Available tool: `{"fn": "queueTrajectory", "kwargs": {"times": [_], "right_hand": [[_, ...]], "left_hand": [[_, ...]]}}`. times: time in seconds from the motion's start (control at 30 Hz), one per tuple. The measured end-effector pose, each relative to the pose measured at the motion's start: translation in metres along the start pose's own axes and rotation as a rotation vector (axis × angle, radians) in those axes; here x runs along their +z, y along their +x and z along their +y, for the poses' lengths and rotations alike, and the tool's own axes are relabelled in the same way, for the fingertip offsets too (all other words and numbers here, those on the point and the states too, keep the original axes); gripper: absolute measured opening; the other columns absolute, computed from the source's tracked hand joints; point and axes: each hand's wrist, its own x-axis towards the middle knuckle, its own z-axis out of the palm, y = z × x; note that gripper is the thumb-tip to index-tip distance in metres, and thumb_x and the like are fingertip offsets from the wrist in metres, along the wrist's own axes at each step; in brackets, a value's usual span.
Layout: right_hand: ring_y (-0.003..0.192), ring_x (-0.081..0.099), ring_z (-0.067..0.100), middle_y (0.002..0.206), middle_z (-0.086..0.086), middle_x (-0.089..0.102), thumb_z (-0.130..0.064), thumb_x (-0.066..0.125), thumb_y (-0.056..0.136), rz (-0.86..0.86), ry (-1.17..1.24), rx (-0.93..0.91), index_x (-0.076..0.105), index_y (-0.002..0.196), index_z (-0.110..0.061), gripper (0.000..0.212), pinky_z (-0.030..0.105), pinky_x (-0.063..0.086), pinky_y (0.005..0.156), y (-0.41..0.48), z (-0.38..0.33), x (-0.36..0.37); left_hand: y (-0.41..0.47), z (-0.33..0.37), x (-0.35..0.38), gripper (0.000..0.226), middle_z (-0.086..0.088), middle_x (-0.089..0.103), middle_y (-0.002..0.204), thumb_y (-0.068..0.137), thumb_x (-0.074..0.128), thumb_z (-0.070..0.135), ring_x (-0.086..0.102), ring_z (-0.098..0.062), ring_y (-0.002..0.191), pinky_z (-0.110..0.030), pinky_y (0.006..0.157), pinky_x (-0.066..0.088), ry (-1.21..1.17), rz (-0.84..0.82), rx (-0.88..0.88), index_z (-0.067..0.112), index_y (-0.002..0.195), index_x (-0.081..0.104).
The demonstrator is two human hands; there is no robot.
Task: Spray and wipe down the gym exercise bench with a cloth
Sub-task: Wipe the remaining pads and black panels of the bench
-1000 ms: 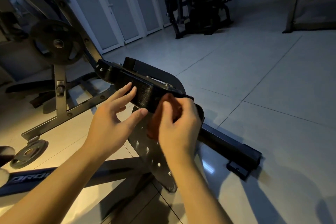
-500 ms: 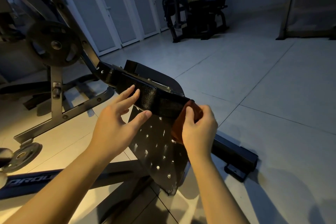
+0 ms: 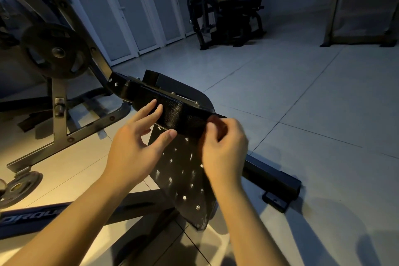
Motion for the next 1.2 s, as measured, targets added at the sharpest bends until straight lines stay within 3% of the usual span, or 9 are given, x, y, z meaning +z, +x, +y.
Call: {"fn": "queueTrajectory", "kwargs": {"times": [0.07,0.13,0.3,0.47,0.53,0.67,0.83,1.03,1.2], "right_hand": [[0.095,0.059,-0.012,0.1,-0.006,0.063,-0.02,0.063,0.1,-0.061,0.044,-0.122,0.063,0.108,-0.016,0.008,0.004,0.048,0.071,-0.018,-0.019,0.008],[0.095,0.056,-0.016,0.099,-0.007,0.062,-0.02,0.062,0.101,-0.045,0.012,-0.15,0.063,0.106,-0.016,0.007,0.004,0.047,0.069,-0.019,-0.016,0.009],[0.093,0.066,0.01,0.099,-0.005,0.064,-0.026,0.059,0.102,0.007,-0.115,0.062,0.062,0.109,-0.015,0.013,0.008,0.044,0.063,0.009,0.021,-0.008],[0.09,0.059,-0.01,0.101,-0.007,0.063,-0.019,0.063,0.1,-0.043,-0.047,-0.203,0.065,0.107,-0.014,0.009,0.004,0.048,0.072,-0.016,-0.015,0.009],[0.092,0.057,-0.015,0.101,-0.008,0.063,-0.019,0.062,0.101,-0.025,-0.091,-0.151,0.065,0.107,-0.015,0.008,0.003,0.047,0.074,-0.008,0.001,0.004],[0.092,0.064,0.005,0.101,-0.004,0.064,-0.023,0.06,0.102,-0.02,-0.158,0.011,0.065,0.111,-0.013,0.015,0.01,0.05,0.067,0.008,0.021,-0.012],[0.096,0.056,-0.016,0.103,-0.008,0.064,-0.021,0.063,0.1,-0.08,-0.022,-0.163,0.067,0.111,-0.016,0.013,0.002,0.047,0.073,-0.016,-0.013,0.003],[0.09,0.063,0.005,0.102,-0.004,0.066,-0.024,0.061,0.101,-0.019,-0.13,0.073,0.067,0.11,-0.013,0.016,0.019,0.057,0.078,0.01,0.023,-0.014],[0.092,0.056,-0.016,0.102,-0.011,0.061,-0.022,0.062,0.1,-0.083,-0.071,-0.156,0.067,0.111,-0.017,0.013,-0.001,0.044,0.072,-0.014,-0.01,0.003]], "left_hand": [[0.001,-0.001,-0.001,0.069,0.029,0.037,0.155,0.082,0.067,0.053,0.054,-0.012,0.125,-0.026,0.078,0.05,-0.006,-0.009,0.006,0.039,0.147,0.05],[0.001,-0.001,-0.002,0.068,0.029,0.037,0.155,0.083,0.068,0.052,0.052,-0.01,0.123,-0.026,0.078,0.05,0.006,-0.013,0.004,0.039,0.147,0.05],[-0.001,0.002,-0.001,0.064,0.027,0.037,0.156,0.087,0.068,0.049,0.056,-0.018,0.129,-0.034,0.085,0.055,0.007,0.0,-0.006,0.039,0.147,0.05],[0.001,-0.001,-0.002,0.069,0.03,0.037,0.156,0.083,0.068,0.054,0.058,-0.016,0.125,-0.036,0.085,0.056,0.013,-0.011,0.003,0.04,0.148,0.049],[0.001,-0.001,-0.002,0.068,0.03,0.037,0.156,0.083,0.067,0.054,0.058,-0.016,0.125,-0.036,0.084,0.056,0.022,-0.013,0.0,0.04,0.148,0.05],[-0.002,0.003,0.0,0.066,0.027,0.038,0.157,0.084,0.067,0.053,0.059,-0.02,0.128,-0.038,0.088,0.057,0.019,0.01,-0.009,0.039,0.147,0.051],[0.001,0.002,-0.002,0.064,0.027,0.039,0.156,0.086,0.071,0.048,0.058,-0.019,0.128,-0.04,0.091,0.057,0.015,-0.005,-0.013,0.039,0.147,0.05],[-0.002,0.003,-0.001,0.063,0.027,0.038,0.156,0.087,0.069,0.048,0.059,-0.019,0.127,-0.042,0.092,0.057,0.013,0.006,-0.003,0.039,0.147,0.051],[0.0,0.001,-0.001,0.064,0.026,0.04,0.155,0.086,0.072,0.045,0.058,-0.018,0.127,-0.04,0.09,0.057,0.0,0.002,-0.006,0.037,0.146,0.052]]}}
